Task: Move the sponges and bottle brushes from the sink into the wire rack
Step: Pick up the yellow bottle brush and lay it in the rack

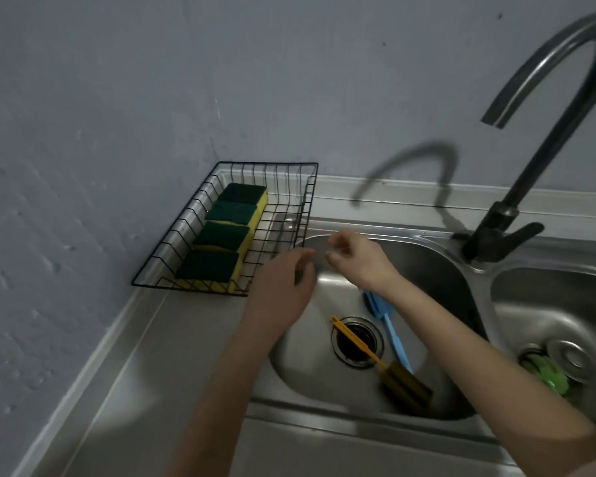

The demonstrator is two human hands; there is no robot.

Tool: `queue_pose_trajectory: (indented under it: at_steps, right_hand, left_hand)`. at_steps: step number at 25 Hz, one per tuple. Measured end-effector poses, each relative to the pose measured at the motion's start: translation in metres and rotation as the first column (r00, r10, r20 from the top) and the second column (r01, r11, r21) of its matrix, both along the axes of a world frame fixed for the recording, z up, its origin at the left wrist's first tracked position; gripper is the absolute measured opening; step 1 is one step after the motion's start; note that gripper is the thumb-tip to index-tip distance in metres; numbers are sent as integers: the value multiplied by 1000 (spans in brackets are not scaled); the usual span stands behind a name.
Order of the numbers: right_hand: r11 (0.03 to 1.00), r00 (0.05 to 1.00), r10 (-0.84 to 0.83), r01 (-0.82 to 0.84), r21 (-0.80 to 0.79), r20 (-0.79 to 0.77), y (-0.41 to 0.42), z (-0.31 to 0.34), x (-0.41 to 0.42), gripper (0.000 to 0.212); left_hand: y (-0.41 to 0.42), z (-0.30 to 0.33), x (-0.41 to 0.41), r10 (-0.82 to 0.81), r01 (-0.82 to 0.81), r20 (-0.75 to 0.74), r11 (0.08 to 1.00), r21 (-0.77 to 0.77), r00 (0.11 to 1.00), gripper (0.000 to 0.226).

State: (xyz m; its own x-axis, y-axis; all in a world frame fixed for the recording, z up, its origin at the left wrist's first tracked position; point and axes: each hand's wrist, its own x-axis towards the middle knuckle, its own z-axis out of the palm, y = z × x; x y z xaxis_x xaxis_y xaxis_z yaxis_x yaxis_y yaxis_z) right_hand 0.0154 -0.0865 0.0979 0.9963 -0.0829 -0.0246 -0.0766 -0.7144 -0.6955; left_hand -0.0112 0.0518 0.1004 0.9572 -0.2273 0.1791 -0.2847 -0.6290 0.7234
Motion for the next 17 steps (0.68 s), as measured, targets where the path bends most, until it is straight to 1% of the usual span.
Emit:
queue_pose_trajectory:
  at_steps: [4, 7, 10, 12, 14, 16, 17]
  right_hand:
    - [998, 995, -29, 25, -49, -91, -43, -16, -25, 33]
    - [998, 987, -46, 38, -54, -151, -74, -28, -39, 33]
    - [998, 974, -53, 42, -55, -219, -99, -44, -46, 33]
    - [998, 958, -45, 32, -49, -283, -112, -59, -48, 33]
    - [1000, 924, -23, 18, -15, -382, -123, -81, -51, 35]
    - [1000, 867, -11, 5, -14, -498, -130, -106, -54, 41]
    - [1000, 834, 1, -18, -25, -551, -131, -119, -56, 43]
  left_hand:
    - [-44, -17, -12, -65, 63, -57, 997, -36, 996, 25]
    - [-75, -38, -17, -102, 94, -149, 994, -61, 984, 23]
    - [-100, -65, -18, -116, 122, -222, 993, 10, 968, 25]
    - [-110, -83, -16, -102, 136, -314, 987, 89, 944, 26]
    - [-121, -105, -14, -132, 197, -451, 975, 99, 883, 21]
    - [-132, -128, -17, -164, 254, -602, 965, 67, 782, 19]
    - [-136, -137, -19, -146, 256, -664, 964, 72, 733, 19]
